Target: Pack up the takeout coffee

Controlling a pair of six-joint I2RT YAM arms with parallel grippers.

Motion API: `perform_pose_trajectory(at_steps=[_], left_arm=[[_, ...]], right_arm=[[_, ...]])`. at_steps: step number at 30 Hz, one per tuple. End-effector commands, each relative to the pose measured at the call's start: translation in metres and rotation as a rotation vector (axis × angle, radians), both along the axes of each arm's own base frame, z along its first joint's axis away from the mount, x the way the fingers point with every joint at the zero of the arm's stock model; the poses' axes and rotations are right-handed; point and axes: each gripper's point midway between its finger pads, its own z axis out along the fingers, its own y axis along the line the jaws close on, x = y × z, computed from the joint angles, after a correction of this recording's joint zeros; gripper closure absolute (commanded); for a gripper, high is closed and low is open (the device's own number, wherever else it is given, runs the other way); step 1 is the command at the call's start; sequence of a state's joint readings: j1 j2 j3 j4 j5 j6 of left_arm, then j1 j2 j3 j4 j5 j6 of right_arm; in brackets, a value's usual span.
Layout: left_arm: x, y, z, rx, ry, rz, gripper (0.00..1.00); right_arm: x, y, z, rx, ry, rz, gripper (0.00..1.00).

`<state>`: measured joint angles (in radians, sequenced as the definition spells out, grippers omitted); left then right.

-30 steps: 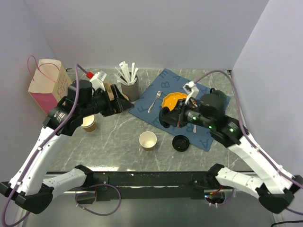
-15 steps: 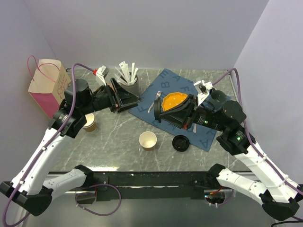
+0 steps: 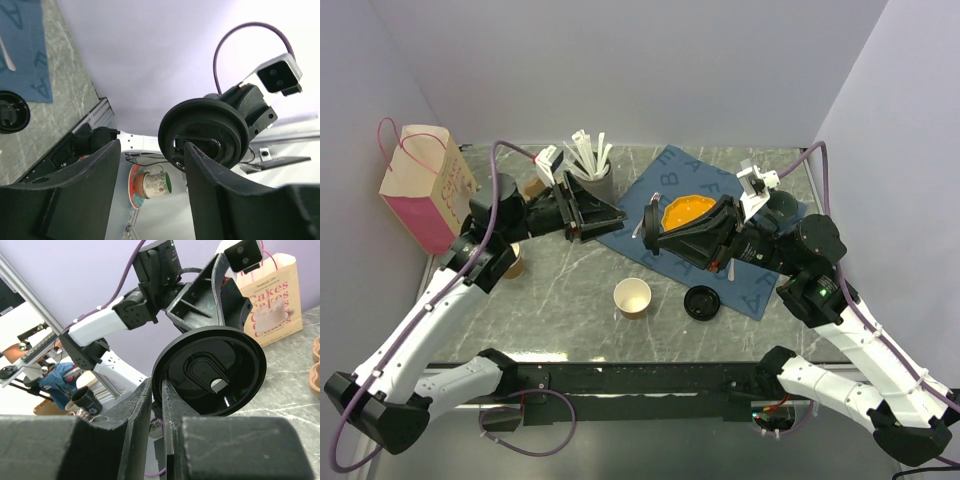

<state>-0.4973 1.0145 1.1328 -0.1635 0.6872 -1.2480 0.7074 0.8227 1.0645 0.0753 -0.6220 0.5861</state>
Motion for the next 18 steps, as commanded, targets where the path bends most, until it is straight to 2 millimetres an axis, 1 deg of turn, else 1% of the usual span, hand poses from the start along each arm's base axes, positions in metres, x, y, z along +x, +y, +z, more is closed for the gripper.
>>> perform_pose_trajectory(at_steps=[1, 4, 7, 13, 18], left_arm=[[-0.011, -0.015, 0.015, -0.049, -0.045, -0.088, 0.42], [-0.015, -0.022, 0.012, -0.051, -0.03, -0.11, 0.45], [-0.017, -0.026, 0.01, -0.061, -0.019, -0.121, 0.45], [-0.022, -0.032, 0.017, -0.097, -0.025, -0.153, 0.47], [-0.021, -0.035, 0.01, -0.067, -0.021, -0.156, 0.51]], right_arm=[[-0.006, -0.002, 0.017, 0.058, -0.05, 0.014, 0.8], [-0.006, -0.002, 0.018, 0.062, -0.052, 0.011, 0.8], [-0.006, -0.001, 0.018, 0.063, -0.053, 0.011, 0.8], [-0.004, 0.001, 0.015, 0.059, -0.046, 0.008, 0.8], [-0.002, 0.001, 0.014, 0.06, -0.045, 0.0, 0.8]])
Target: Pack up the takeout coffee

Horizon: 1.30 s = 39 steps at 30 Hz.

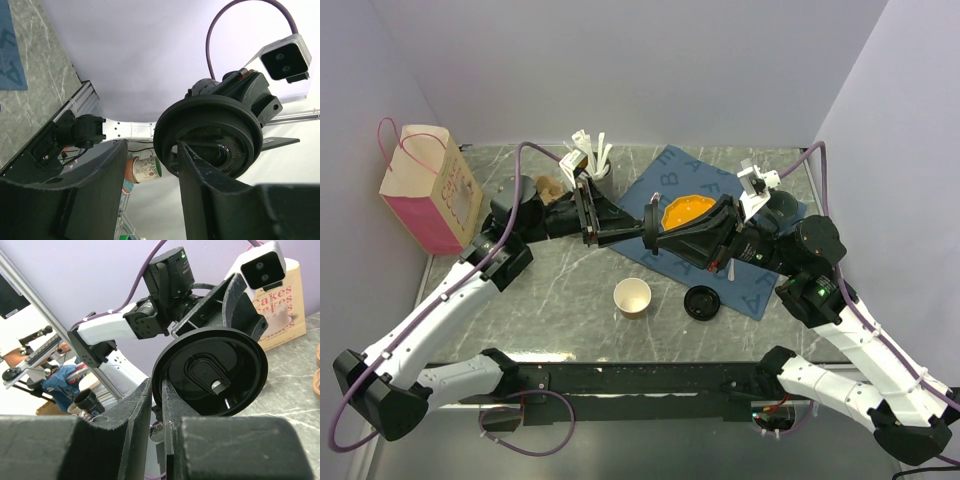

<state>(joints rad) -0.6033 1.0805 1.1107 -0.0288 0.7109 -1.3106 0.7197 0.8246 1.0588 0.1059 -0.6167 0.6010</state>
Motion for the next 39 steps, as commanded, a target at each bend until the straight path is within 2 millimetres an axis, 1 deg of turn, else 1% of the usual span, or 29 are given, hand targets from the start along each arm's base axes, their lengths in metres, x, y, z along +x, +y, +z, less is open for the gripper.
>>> perform_pose_trajectory(at_steps=[1, 6, 8, 14, 15, 16, 18, 20, 24, 26, 29, 30, 32, 33, 34, 36, 37, 38, 39], left_arm=[[-0.006, -0.002, 0.008, -0.026, -0.035, -0.028, 0.53], [-0.006, -0.005, 0.008, -0.053, -0.018, -0.039, 0.57], [-0.008, -0.005, 0.015, -0.079, -0.029, -0.049, 0.59], [-0.011, -0.005, 0.021, -0.107, -0.03, -0.064, 0.62], [-0.012, -0.004, 0.025, -0.121, -0.04, -0.066, 0.64], [-0.013, -0.004, 0.023, -0.124, -0.034, -0.065, 0.68], [-0.013, -0.003, 0.021, -0.126, -0.022, -0.064, 0.72], [-0.014, -0.003, 0.019, -0.12, -0.021, -0.066, 0.72], [-0.014, -0.003, 0.01, -0.093, -0.008, -0.06, 0.7], [-0.015, -0.002, 0.011, -0.101, -0.006, -0.063, 0.73], [-0.016, -0.002, 0.013, -0.119, -0.005, -0.063, 0.84], [-0.016, -0.001, 0.015, -0.122, -0.007, -0.062, 0.92], [-0.015, -0.001, 0.013, -0.112, -0.003, -0.056, 0.99], [-0.015, -0.001, 0.015, -0.109, -0.008, -0.05, 0.99], [-0.016, 0.0, 0.015, -0.103, -0.017, -0.049, 0.99], [-0.014, 0.001, 0.013, -0.089, -0.013, -0.035, 0.99], [-0.014, 0.002, 0.014, -0.08, -0.031, -0.028, 0.99], [-0.01, 0.002, 0.004, -0.041, 0.002, -0.011, 0.99], [-0.007, 0.004, 0.008, -0.033, -0.014, 0.016, 0.99]], right_arm=[[0.0, -0.001, 0.011, 0.042, -0.042, -0.011, 0.8], [0.001, 0.001, 0.008, 0.042, -0.038, -0.006, 0.8], [0.001, 0.001, 0.007, 0.044, -0.033, -0.005, 0.8], [0.002, 0.0, 0.005, 0.049, -0.026, -0.013, 0.8], [0.003, 0.001, 0.003, 0.047, -0.021, -0.016, 0.8], [0.003, 0.001, 0.002, 0.046, -0.016, -0.017, 0.8], [0.003, 0.0, 0.002, 0.049, -0.017, -0.021, 0.8], [0.003, -0.001, 0.001, 0.053, -0.013, -0.024, 0.8], [0.002, -0.002, 0.0, 0.058, -0.013, -0.031, 0.8], [0.002, -0.002, 0.0, 0.057, -0.013, -0.03, 0.8], [0.002, -0.002, 0.001, 0.058, -0.013, -0.028, 0.79], [0.001, -0.002, 0.001, 0.054, -0.012, -0.027, 0.79], [0.001, -0.003, 0.001, 0.055, -0.01, -0.029, 0.77], [0.001, -0.003, 0.0, 0.051, -0.004, -0.031, 0.75], [0.001, -0.003, -0.001, 0.048, -0.001, -0.033, 0.69], [0.001, -0.004, -0.001, 0.041, 0.002, -0.037, 0.62], [-0.001, -0.006, -0.004, 0.029, 0.012, -0.041, 0.53], [-0.001, -0.008, -0.004, 0.024, 0.015, -0.046, 0.48], [-0.002, -0.01, -0.007, 0.014, 0.024, -0.054, 0.42]])
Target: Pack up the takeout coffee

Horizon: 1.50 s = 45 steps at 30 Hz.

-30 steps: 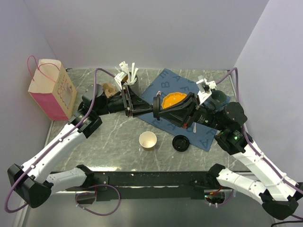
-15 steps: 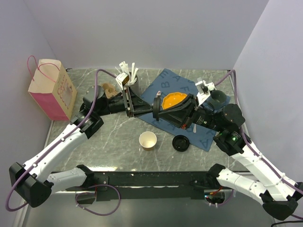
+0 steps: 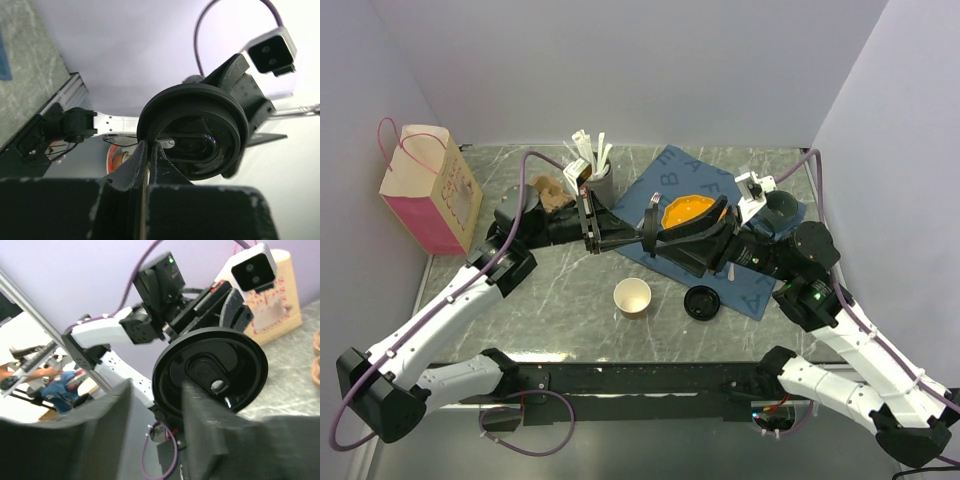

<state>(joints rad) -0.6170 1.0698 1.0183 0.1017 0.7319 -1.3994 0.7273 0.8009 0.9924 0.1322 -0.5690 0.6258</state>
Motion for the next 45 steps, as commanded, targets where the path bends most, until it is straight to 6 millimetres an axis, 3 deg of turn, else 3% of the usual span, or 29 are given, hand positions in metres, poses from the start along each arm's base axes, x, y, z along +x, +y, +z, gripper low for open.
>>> perform_pose_trajectory(at_steps=[1, 2, 4, 6, 7, 8, 9, 10, 12, 13, 16, 17, 19, 23, 31, 38, 45], left_arm=[[0.004, 0.009, 0.01, 0.053, -0.07, 0.073, 0.99], [0.007, 0.01, 0.006, 0.077, -0.073, 0.089, 0.99], [0.023, 0.018, -0.02, 0.217, -0.06, 0.171, 0.99], [0.028, 0.029, -0.042, 0.362, -0.018, 0.219, 0.99], [0.043, 0.035, -0.058, 0.454, -0.04, 0.279, 0.99], [0.047, 0.042, -0.064, 0.524, -0.029, 0.314, 0.99], [0.05, 0.049, -0.078, 0.596, -0.009, 0.336, 0.99], [0.048, 0.056, -0.105, 0.706, 0.04, 0.325, 0.99], [0.052, 0.064, -0.126, 0.816, 0.06, 0.368, 0.99], [0.049, 0.069, -0.145, 0.897, 0.11, 0.367, 0.99], [0.049, 0.07, -0.175, 1.05, 0.161, 0.376, 0.99], [0.035, 0.07, -0.18, 1.109, 0.192, 0.331, 0.99], [0.04, 0.076, -0.195, 1.229, 0.215, 0.38, 0.99], [0.034, 0.065, -0.201, 1.276, 0.21, 0.373, 0.99], [0.022, 0.045, -0.228, 1.335, 0.257, 0.321, 0.99], [0.019, 0.022, -0.239, 1.364, 0.258, 0.303, 0.99], [0.022, 0.031, -0.239, 1.453, 0.268, 0.354, 0.99]], right_arm=[[-0.01, -0.016, 0.003, -0.012, -0.008, -0.041, 0.32], [-0.012, -0.019, -0.002, -0.028, 0.001, -0.051, 0.28], [-0.015, -0.03, -0.023, -0.097, 0.049, -0.088, 0.15], [-0.009, -0.04, -0.036, -0.139, 0.091, -0.162, 0.09], [-0.009, -0.048, -0.043, -0.162, 0.11, -0.199, 0.04], [0.001, -0.06, -0.061, -0.217, 0.178, -0.294, 0.03], [0.004, -0.068, -0.069, -0.233, 0.228, -0.344, 0.03], [0.009, -0.076, -0.079, -0.256, 0.268, -0.399, 0.02], [0.018, -0.094, -0.104, -0.328, 0.37, -0.518, 0.02], [0.018, -0.096, -0.109, -0.342, 0.395, -0.532, 0.01], [0.014, -0.095, -0.122, -0.401, 0.418, -0.508, 0.0], [0.013, -0.095, -0.125, -0.413, 0.431, -0.511, 0.0], [0.015, -0.101, -0.14, -0.462, 0.466, -0.542, 0.0], [0.014, -0.103, -0.151, -0.495, 0.476, -0.543, 0.0], [0.012, -0.112, -0.15, -0.505, 0.427, -0.567, 0.0], [0.006, -0.113, -0.149, -0.526, 0.402, -0.537, 0.0], [0.002, -0.118, -0.147, -0.536, 0.374, -0.535, 0.0]])
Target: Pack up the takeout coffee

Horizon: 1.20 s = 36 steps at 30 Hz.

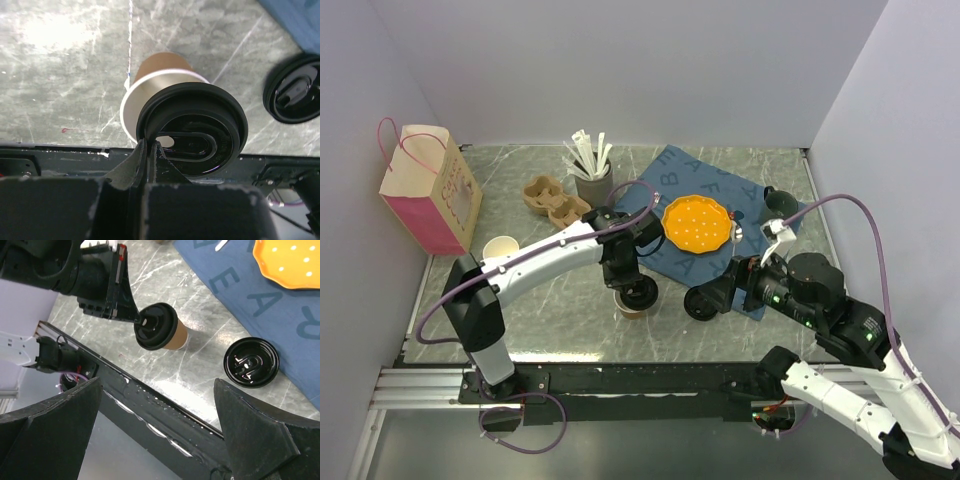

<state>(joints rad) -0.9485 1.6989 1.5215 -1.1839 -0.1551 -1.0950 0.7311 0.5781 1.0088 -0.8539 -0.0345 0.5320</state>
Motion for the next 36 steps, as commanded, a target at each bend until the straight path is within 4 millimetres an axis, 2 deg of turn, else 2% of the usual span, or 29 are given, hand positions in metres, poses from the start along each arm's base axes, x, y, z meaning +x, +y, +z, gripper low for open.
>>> perform_pose_trajectory(at_steps=[1, 5, 22, 28, 36], left_arm=[[0.006, 0.008, 0.016, 0.042, -0.044, 0.048, 0.99], [0.004, 0.015, 0.015, 0.065, -0.049, 0.062, 0.99], [-0.004, 0.017, 0.0, 0.086, -0.016, 0.062, 0.99], [-0.002, 0.011, -0.007, 0.078, -0.006, 0.045, 0.99], [-0.001, 0.011, 0.003, 0.063, -0.025, 0.053, 0.78]], right_arm=[[-0.004, -0.006, 0.017, 0.012, -0.065, 0.012, 0.0], [-0.004, -0.007, 0.015, 0.009, -0.074, 0.01, 0.0], [-0.001, -0.007, 0.017, -0.002, -0.084, 0.01, 0.0], [-0.001, -0.007, 0.018, 0.0, -0.078, 0.008, 0.0], [-0.002, -0.008, 0.017, 0.007, -0.064, -0.004, 0.0]])
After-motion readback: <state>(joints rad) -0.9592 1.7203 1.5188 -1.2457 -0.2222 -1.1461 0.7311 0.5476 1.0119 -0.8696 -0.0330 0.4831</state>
